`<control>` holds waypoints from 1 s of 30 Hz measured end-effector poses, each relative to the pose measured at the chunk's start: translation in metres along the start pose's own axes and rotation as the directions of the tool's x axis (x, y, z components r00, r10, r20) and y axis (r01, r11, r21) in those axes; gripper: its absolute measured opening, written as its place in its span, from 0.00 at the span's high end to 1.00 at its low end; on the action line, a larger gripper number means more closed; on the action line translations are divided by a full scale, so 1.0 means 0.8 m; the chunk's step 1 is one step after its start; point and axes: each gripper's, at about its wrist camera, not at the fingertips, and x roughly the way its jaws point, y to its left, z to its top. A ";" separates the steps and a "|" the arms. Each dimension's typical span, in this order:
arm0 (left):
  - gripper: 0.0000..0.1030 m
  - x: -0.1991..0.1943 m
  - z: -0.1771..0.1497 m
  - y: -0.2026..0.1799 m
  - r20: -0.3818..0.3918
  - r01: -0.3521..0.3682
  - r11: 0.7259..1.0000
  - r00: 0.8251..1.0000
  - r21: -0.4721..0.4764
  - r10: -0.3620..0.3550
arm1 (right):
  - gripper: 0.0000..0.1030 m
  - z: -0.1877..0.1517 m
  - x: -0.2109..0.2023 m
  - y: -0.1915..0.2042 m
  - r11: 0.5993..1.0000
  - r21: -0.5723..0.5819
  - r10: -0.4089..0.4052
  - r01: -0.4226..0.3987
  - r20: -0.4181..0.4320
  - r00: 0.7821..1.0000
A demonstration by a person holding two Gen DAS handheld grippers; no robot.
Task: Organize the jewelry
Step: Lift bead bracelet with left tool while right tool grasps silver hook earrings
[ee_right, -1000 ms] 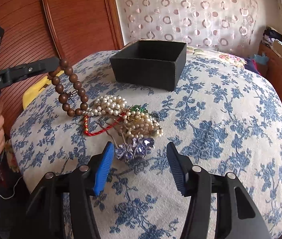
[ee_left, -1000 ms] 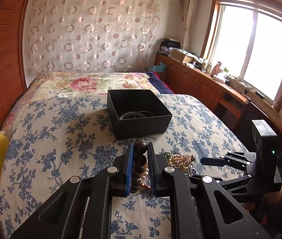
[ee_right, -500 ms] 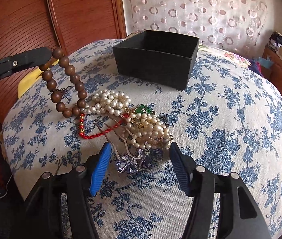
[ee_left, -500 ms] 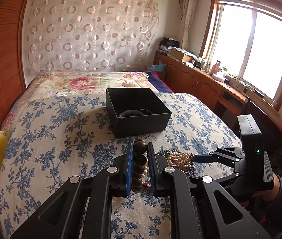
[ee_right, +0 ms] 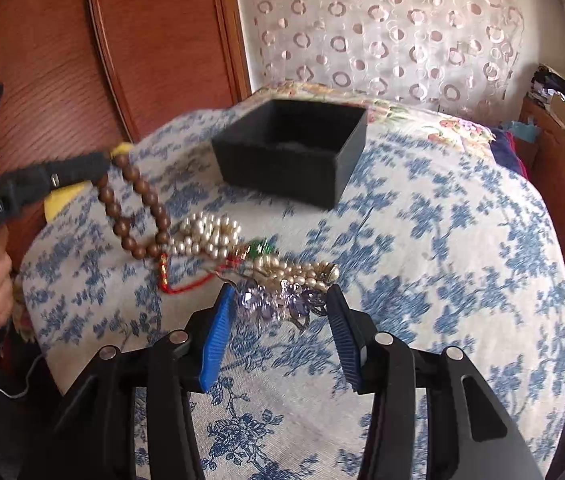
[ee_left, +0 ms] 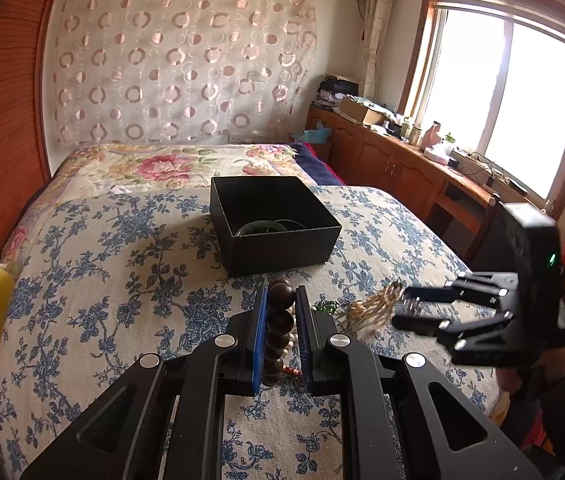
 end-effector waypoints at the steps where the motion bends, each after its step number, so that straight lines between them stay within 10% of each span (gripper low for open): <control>1: 0.88 0.000 0.000 0.000 0.000 0.000 1.000 1.000 -0.001 0.000 | 0.53 0.003 -0.005 -0.001 1.000 0.001 0.003 -0.003 0.014 1.000; 5: 0.88 0.000 0.000 0.000 0.000 0.001 1.000 1.000 0.000 -0.001 | 0.78 0.011 -0.018 -0.005 1.000 0.006 0.000 -0.001 0.048 0.999; 30: 0.88 0.003 -0.006 0.020 -0.024 -0.012 1.000 1.000 -0.022 0.011 | 0.78 0.022 0.051 -0.023 0.992 0.060 0.110 -0.107 -0.049 0.993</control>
